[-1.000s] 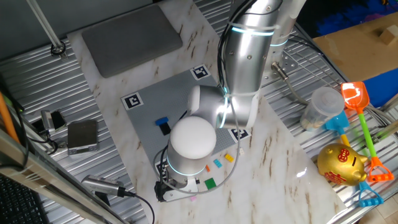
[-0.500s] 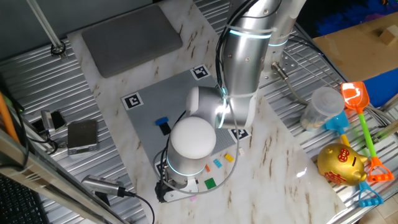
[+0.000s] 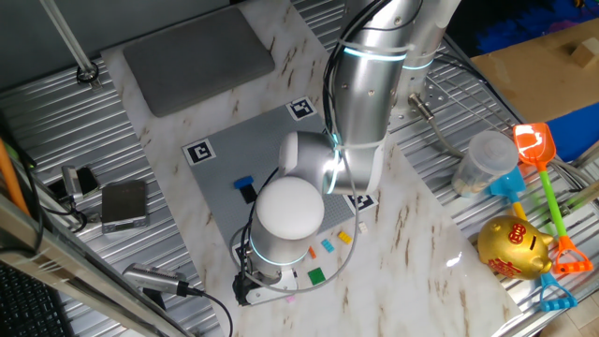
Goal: Build with small Lego blocks
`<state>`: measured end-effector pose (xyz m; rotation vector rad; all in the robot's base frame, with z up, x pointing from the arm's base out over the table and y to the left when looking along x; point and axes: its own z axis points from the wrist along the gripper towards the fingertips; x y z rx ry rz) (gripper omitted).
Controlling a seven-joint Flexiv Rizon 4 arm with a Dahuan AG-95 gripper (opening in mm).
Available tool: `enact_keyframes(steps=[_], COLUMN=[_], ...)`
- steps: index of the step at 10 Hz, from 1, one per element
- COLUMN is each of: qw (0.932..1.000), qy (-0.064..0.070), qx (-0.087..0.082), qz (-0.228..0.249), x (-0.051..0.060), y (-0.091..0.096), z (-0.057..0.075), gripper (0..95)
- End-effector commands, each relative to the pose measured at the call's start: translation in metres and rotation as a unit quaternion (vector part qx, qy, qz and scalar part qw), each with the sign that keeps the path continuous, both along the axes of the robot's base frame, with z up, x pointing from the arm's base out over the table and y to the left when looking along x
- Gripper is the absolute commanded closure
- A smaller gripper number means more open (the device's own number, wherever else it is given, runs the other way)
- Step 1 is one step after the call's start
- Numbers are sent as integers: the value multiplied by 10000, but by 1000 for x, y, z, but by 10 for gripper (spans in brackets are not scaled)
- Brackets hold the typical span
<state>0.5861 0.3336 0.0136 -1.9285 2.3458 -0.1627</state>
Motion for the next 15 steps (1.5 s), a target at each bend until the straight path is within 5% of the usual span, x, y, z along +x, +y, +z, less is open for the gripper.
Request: enact_keyframes(steps=[1, 5, 6, 15], qw=[10000, 10000, 10000, 9999], qy=[-6, -17, -22, 43], qx=[-12, 22, 24, 24], qz=[16, 49, 13, -125], x=[1, 2, 2, 0], y=[1, 0, 0, 1], z=[-1, -3, -3, 4], gripper=[760, 760, 950, 950])
